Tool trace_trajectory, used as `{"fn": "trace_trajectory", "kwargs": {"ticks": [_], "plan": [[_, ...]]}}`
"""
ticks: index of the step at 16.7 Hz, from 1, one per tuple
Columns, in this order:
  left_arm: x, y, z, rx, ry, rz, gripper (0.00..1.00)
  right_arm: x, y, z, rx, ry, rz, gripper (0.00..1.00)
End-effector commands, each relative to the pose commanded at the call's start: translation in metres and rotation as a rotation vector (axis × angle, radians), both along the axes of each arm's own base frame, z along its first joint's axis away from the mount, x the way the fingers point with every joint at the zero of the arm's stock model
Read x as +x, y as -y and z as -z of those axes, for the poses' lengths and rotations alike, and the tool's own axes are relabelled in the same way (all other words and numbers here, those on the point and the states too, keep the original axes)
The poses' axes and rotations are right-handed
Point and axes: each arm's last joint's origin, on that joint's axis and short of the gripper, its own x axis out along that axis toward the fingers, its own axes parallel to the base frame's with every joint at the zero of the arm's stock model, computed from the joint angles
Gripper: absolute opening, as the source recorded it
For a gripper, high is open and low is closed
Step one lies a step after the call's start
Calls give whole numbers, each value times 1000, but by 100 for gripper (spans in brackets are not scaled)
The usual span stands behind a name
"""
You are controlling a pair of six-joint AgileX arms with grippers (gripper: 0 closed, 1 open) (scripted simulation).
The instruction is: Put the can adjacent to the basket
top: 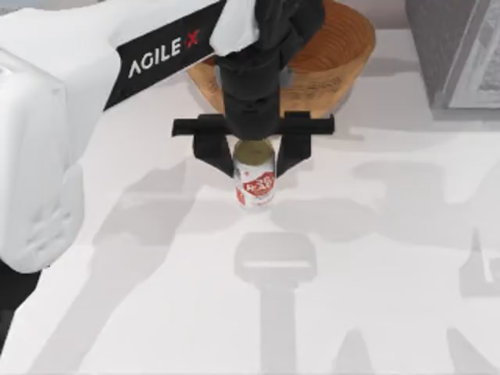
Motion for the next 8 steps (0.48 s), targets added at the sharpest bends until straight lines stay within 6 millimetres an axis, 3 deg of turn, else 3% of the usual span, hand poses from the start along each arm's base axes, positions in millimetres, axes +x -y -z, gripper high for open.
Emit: {"fn": "trace_trajectory", "kwargs": {"ticks": [3,8], "plan": [[-3,9,18,38,-32,-35,0,0,0,0,0,0,0,100],[-1,6,18,39,-34,-39,0,0,0,0,0,0,0,100]]}}
